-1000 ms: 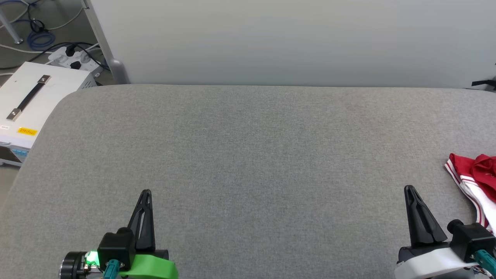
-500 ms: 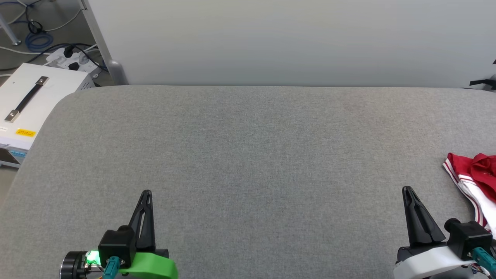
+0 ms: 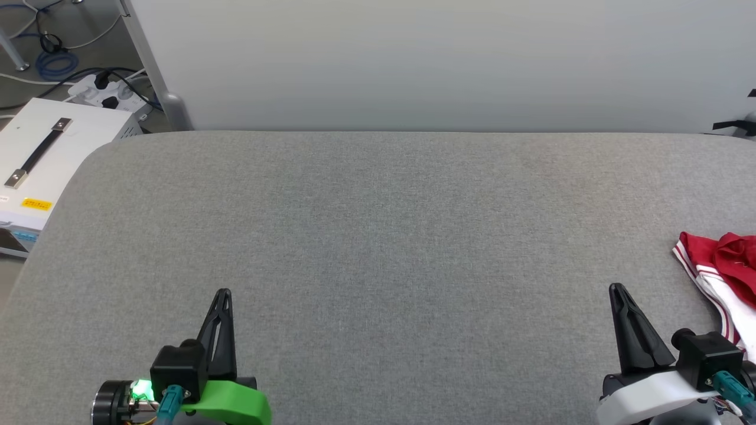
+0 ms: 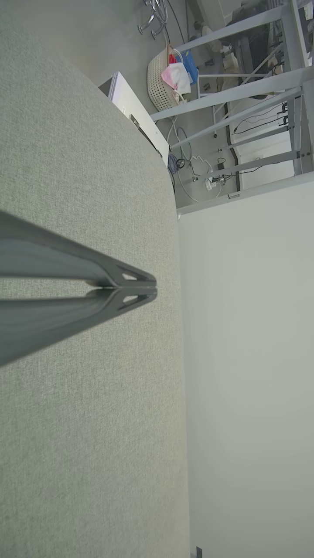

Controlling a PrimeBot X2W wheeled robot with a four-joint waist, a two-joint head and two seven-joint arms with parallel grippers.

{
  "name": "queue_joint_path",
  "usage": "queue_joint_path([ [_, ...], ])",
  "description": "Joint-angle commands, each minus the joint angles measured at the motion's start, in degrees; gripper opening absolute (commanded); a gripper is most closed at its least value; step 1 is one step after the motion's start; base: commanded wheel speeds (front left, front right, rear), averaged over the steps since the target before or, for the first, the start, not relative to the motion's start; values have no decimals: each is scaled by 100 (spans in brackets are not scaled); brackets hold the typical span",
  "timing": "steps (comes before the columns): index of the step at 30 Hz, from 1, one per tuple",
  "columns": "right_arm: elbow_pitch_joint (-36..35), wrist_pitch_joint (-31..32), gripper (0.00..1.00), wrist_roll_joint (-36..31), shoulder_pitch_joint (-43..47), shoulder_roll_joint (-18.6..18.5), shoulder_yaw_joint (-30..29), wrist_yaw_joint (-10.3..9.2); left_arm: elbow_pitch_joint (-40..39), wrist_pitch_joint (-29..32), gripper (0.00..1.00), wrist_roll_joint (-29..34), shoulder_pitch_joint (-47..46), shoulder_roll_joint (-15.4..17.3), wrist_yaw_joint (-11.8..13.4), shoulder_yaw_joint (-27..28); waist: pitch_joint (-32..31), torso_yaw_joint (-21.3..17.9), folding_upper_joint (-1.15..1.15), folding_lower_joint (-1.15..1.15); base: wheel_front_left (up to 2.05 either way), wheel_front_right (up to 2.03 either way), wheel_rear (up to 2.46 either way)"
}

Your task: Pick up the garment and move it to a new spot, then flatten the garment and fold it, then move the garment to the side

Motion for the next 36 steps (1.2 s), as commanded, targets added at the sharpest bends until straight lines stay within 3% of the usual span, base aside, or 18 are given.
queue_joint_path([
  [1,2,49,0,-80,-108,16,-4,-1,4,44,0,26,-112,-25,-11,24,0,-3,0,0,0,0,0],
  [36,3,459,0,-323,-267,89,-12,-2,9,446,0,54,-279,-54,-22,68,-15,-76,0,0,0,0,0],
])
